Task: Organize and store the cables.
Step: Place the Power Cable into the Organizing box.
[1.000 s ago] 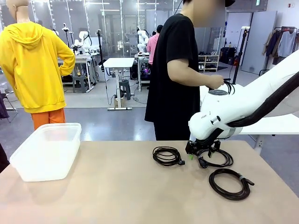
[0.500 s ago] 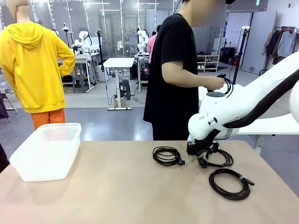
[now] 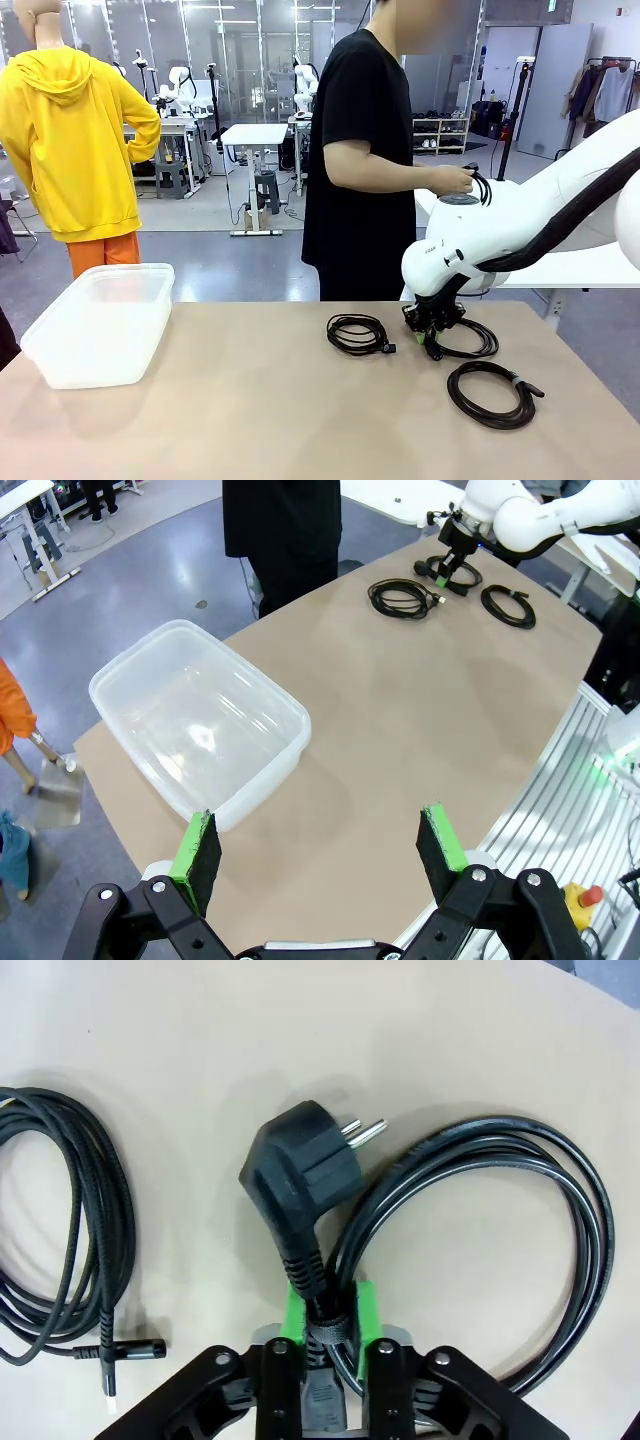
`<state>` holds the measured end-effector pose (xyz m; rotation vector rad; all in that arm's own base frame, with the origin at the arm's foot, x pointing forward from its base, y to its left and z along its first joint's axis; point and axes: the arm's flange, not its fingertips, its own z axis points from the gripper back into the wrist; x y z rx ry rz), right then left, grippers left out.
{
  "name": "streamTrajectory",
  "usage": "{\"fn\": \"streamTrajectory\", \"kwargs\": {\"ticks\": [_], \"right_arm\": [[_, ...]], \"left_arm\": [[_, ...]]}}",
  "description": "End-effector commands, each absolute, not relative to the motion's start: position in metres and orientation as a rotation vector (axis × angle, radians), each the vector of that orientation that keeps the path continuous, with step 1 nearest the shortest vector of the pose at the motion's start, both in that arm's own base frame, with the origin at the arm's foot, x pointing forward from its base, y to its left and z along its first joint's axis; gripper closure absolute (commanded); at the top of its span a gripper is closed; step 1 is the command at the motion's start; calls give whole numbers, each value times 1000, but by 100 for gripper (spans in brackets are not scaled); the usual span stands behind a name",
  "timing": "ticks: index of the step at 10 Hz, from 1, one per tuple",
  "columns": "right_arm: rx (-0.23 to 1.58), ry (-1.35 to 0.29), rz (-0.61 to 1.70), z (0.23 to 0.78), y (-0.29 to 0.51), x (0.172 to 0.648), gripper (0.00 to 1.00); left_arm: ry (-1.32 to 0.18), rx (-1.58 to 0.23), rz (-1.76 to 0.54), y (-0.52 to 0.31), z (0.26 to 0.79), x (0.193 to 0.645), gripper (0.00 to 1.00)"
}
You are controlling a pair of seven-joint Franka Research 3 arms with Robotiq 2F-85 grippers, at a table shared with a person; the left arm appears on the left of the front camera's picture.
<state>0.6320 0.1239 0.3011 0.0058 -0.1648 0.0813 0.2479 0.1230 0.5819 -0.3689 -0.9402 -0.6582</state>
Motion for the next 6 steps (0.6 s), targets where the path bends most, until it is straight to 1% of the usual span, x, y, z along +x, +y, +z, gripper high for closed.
{"fn": "streamTrajectory", "kwargs": {"ticks": [1, 3, 6], "right_arm": [[-44, -142, 39, 301, 127, 636, 100], [-63, -135, 12, 331, 126, 631, 100], [-77, -166, -5, 386, 130, 603, 100]], "left_arm": [[-949, -381, -673, 123, 582, 248, 0], [-949, -381, -673, 123, 582, 248, 0], [-949, -381, -673, 123, 582, 248, 0]]}}
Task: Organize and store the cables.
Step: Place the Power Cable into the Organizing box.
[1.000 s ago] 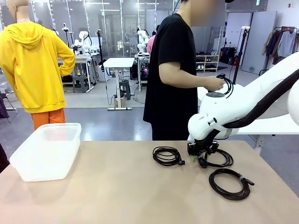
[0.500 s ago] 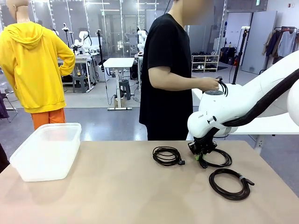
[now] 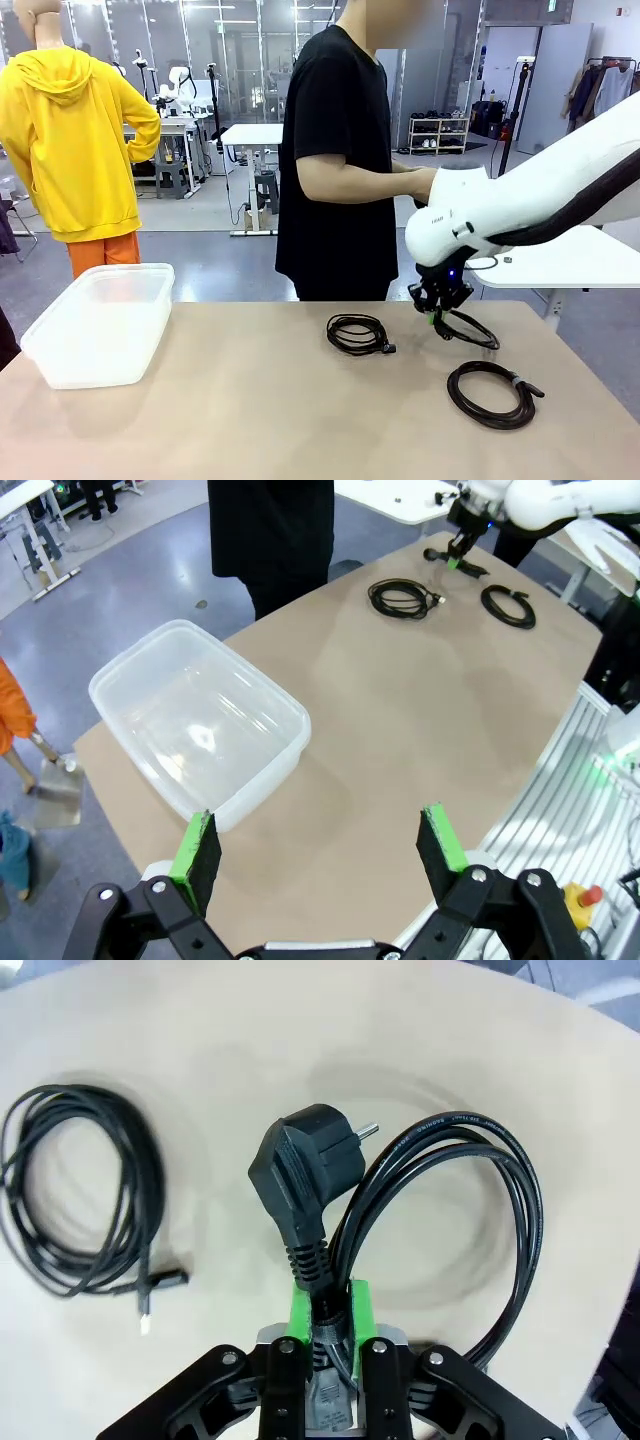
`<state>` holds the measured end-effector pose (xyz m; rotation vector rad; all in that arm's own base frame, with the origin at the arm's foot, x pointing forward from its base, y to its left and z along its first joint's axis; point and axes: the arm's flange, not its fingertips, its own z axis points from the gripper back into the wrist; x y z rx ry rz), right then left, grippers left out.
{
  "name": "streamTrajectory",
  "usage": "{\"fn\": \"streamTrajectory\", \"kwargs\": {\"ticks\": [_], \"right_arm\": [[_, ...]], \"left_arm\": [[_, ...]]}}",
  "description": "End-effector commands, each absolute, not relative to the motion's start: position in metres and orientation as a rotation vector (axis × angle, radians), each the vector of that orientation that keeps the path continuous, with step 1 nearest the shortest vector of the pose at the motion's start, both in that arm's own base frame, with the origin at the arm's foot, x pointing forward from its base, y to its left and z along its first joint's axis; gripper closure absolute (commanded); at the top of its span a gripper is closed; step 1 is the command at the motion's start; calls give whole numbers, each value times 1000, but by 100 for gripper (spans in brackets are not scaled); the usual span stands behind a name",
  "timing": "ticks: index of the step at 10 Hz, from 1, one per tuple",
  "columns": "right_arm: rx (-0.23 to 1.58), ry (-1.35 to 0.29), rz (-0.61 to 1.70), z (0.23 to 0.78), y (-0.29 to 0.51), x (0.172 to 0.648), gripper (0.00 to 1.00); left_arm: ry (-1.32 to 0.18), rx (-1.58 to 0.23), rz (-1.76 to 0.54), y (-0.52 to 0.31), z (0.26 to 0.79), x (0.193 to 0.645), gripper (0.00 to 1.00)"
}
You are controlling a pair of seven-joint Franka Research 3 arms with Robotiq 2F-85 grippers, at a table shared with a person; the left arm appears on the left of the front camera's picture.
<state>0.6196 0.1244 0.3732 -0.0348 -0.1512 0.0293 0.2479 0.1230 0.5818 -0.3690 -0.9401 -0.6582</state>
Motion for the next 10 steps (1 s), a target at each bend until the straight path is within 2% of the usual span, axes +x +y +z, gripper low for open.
{"fn": "streamTrajectory", "kwargs": {"ticks": [1, 2, 3, 7, 8, 10], "right_arm": [[-71, -185, -8, 395, 133, 595, 100], [-55, -203, -16, 400, 133, 588, 100], [-39, -164, 25, 393, 128, 611, 100], [-39, -164, 25, 393, 128, 611, 100], [-40, -150, 17, 388, 127, 605, 81], [-2, -164, 70, 407, 166, 557, 81]], "left_arm": [[-949, -381, -673, 123, 582, 248, 0], [-949, -381, -673, 123, 582, 248, 0], [-949, -381, -673, 123, 582, 248, 0], [-949, -381, -673, 123, 582, 248, 0], [-949, -381, -673, 123, 582, 248, 0], [-949, -381, -673, 123, 582, 248, 0]]}}
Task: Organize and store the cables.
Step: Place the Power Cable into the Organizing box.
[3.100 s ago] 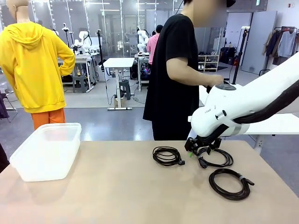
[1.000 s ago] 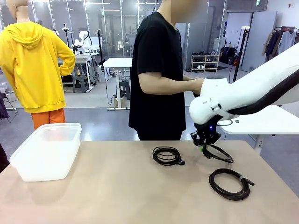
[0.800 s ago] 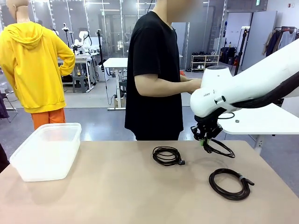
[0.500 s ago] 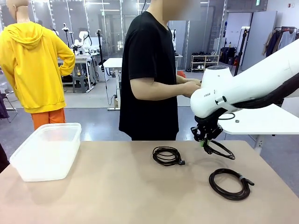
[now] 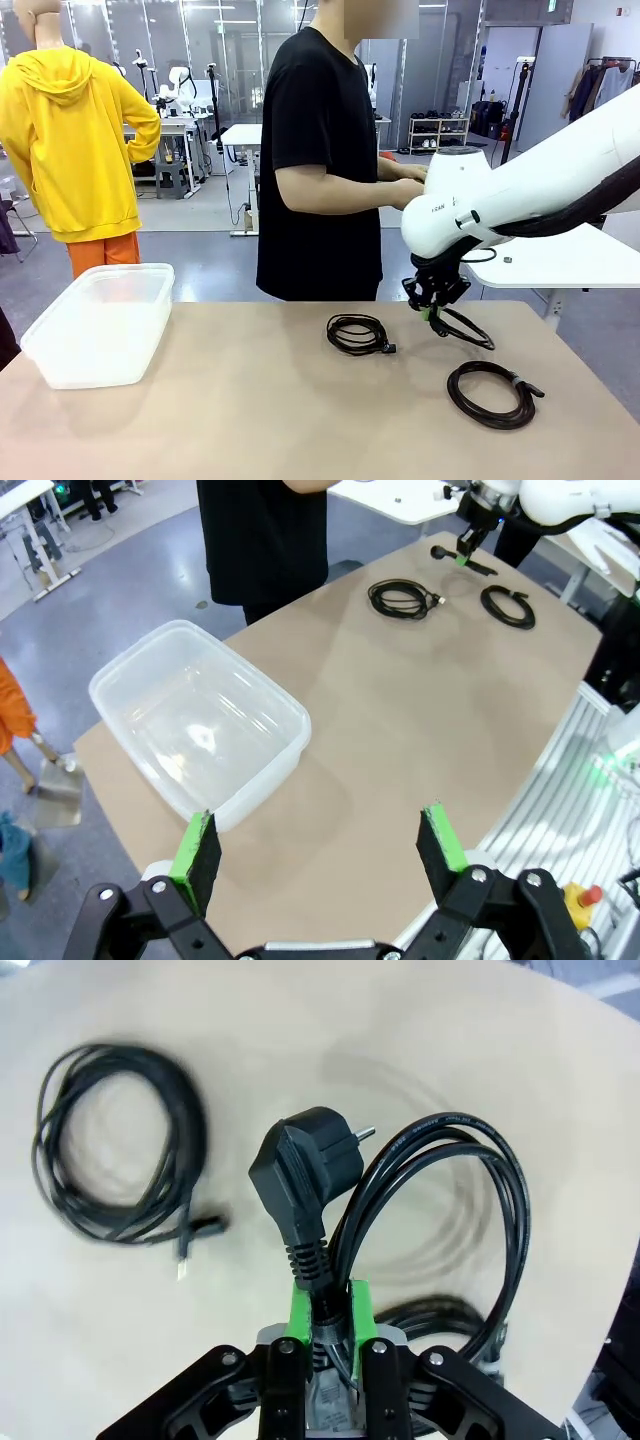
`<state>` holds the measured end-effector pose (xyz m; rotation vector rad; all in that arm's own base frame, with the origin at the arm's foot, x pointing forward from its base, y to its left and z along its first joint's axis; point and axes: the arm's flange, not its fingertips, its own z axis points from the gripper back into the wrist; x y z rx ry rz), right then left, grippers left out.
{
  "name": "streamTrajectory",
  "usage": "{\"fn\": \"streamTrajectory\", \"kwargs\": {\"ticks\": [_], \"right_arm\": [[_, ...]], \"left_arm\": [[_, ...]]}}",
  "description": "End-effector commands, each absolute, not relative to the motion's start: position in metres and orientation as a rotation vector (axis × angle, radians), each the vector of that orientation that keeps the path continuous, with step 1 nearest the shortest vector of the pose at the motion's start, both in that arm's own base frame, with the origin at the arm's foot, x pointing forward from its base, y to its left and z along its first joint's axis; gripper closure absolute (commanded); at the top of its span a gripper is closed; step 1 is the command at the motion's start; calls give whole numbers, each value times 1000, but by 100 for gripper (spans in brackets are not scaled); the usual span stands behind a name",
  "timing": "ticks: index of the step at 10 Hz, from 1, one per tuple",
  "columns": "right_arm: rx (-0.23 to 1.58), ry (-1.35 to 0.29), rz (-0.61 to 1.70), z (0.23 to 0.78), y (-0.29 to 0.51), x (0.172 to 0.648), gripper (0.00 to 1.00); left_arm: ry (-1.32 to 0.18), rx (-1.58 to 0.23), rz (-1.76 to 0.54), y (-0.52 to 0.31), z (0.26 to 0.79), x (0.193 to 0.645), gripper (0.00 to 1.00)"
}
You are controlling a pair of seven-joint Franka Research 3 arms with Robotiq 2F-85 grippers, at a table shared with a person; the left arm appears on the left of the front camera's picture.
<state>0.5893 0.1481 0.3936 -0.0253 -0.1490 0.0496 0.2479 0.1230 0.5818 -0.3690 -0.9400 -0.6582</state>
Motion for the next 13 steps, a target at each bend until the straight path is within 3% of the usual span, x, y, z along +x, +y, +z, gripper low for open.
{"fn": "streamTrajectory", "kwargs": {"ticks": [1, 6, 10, 13], "right_arm": [[-10, -172, 47, 416, 189, 531, 81], [-39, -178, 26, 406, 324, 469, 81], [-30, -125, 60, 365, 426, 452, 81], [3, -69, 9, 344, 456, 458, 81]], "left_arm": [[-949, -381, -673, 123, 582, 248, 0], [-949, -381, -673, 123, 582, 248, 0], [-949, -381, -673, 123, 582, 248, 0], [-949, -381, -673, 123, 582, 248, 0]]}}
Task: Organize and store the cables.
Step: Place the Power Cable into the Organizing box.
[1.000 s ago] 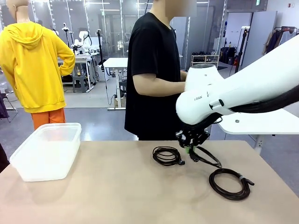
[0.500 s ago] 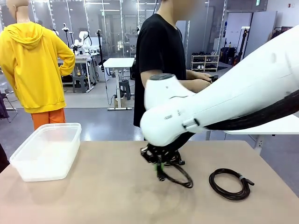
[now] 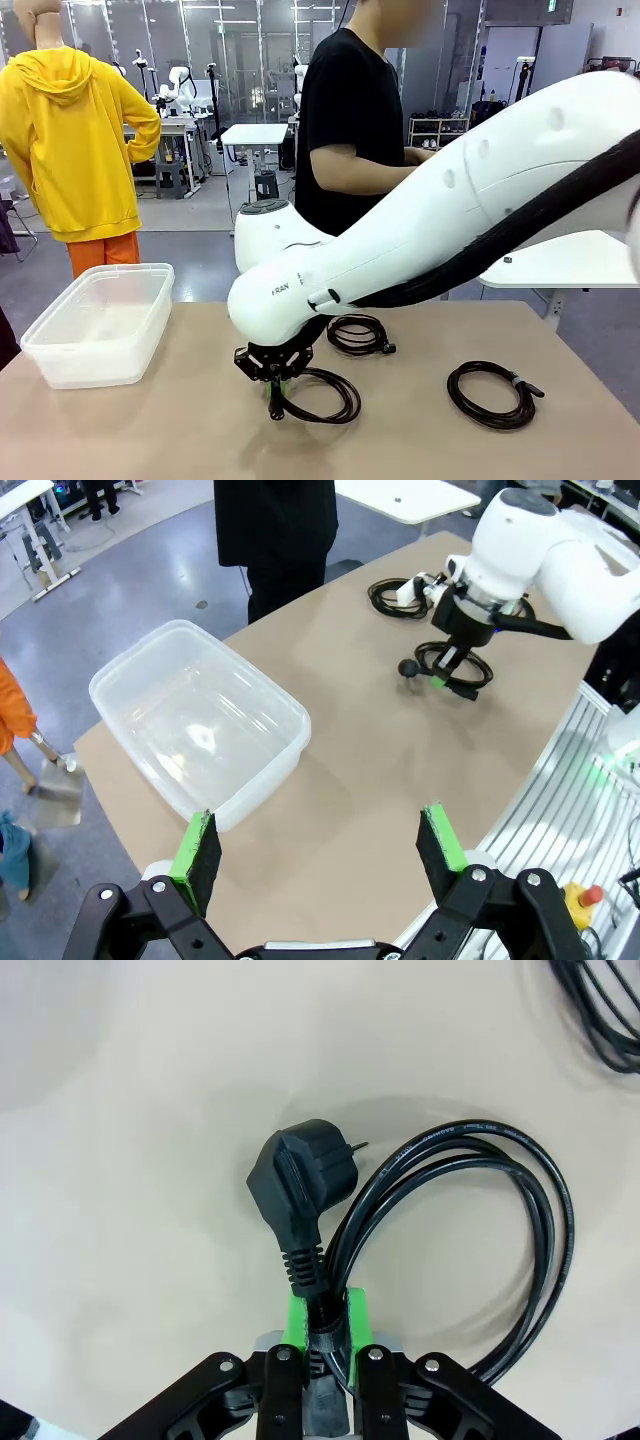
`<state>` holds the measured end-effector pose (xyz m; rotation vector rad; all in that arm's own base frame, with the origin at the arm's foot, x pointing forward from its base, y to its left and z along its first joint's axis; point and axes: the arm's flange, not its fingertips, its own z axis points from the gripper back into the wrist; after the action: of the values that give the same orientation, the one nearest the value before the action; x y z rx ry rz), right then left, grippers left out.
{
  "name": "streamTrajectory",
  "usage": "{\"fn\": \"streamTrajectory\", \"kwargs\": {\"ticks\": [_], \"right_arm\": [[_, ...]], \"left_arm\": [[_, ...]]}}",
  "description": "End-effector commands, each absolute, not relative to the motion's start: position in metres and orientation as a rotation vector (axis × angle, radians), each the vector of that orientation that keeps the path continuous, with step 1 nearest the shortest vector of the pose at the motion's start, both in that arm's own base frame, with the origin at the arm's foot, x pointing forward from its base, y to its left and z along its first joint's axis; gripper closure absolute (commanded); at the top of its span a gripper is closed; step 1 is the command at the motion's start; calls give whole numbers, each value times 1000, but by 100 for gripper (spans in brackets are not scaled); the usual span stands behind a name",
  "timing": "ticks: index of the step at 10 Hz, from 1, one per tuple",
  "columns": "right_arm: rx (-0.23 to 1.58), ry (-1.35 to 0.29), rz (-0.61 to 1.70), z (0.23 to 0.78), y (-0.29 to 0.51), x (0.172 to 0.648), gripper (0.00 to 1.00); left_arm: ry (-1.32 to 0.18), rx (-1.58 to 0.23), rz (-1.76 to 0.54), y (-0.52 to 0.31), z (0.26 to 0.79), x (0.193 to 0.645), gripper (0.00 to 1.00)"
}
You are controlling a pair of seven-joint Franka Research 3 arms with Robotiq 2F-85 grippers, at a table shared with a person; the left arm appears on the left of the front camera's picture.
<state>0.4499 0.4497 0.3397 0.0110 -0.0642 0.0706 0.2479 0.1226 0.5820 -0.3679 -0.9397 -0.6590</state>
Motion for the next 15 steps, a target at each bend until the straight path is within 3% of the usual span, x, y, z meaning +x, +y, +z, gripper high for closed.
{"fn": "streamTrajectory", "kwargs": {"ticks": [1, 2, 3, 6, 7, 11, 15], "right_arm": [[-1, -46, -3, 340, 457, 460, 81], [8, -25, -4, 335, 455, 460, 81], [23, -2, 8, 330, 454, 462, 71], [52, -1, 41, 332, 449, 462, 7], [54, 8, 43, 333, 443, 463, 0], [170, -121, -22, 398, 359, 457, 0], [411, -230, 296, 446, 200, 413, 0]], "left_arm": [[-949, -381, -673, 123, 582, 248, 0], [-949, -381, -673, 123, 582, 248, 0], [-949, -381, -673, 123, 582, 248, 0], [-949, -381, -673, 123, 582, 248, 0], [-949, -381, -673, 123, 582, 248, 0], [-876, -408, -601, 72, 604, 251, 0], [-665, -440, -536, -40, 605, 250, 0]]}}
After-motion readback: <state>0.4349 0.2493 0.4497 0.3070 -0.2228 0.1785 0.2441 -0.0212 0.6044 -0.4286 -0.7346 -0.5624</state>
